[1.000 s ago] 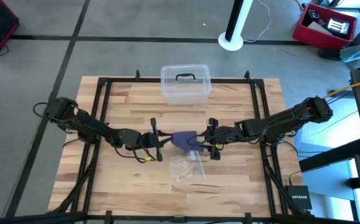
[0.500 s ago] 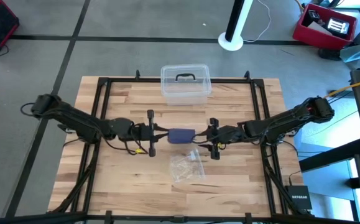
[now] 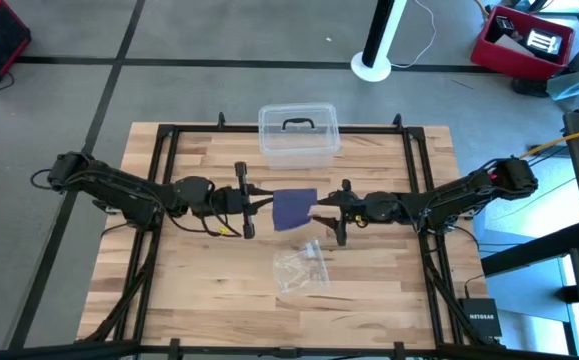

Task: Roll bandage
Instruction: Roll the violet bandage

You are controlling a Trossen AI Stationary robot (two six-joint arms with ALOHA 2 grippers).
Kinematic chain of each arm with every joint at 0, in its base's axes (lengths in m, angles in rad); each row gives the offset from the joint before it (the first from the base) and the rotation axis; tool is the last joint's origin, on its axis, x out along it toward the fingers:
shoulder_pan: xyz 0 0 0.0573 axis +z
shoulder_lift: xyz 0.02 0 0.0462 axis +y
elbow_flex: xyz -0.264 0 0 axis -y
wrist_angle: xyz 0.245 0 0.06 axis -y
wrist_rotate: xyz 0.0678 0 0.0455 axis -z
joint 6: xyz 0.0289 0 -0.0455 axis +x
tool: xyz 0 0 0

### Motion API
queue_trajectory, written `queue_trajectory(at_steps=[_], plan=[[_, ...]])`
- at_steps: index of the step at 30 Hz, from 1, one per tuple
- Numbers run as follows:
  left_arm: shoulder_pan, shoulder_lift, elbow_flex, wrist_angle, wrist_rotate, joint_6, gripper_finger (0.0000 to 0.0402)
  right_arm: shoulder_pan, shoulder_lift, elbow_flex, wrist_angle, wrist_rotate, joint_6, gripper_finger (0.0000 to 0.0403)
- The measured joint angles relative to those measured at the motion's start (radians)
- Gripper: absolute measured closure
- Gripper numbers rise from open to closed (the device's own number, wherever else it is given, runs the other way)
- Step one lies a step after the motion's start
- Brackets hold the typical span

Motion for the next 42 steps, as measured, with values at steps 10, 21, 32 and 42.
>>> queue_trajectory(at_steps=[10, 21, 32, 42], plan=[[0.002, 0.0, 0.0, 0.0, 0.067, -0.016, 0.0391, -0.033, 0.015, 0.0, -0.102, -0.007, -0.152, 0.0178], [0.001, 0.0, 0.0, 0.009, 0.067, -0.004, 0.0391, -0.03, 0.185, 0.001, -0.01, -0.093, -0.154, 0.0191], [-0.003, 0.0, 0.0, 0.01, 0.075, -0.004, 0.0391, -0.037, 0.231, 0.001, 0.012, -0.033, -0.179, 0.039], [-0.088, -0.005, 0.0, 0.001, 0.124, 0.004, 0.0391, -0.041, 0.231, 0.001, -0.085, 0.094, -0.054, 0.0399]])
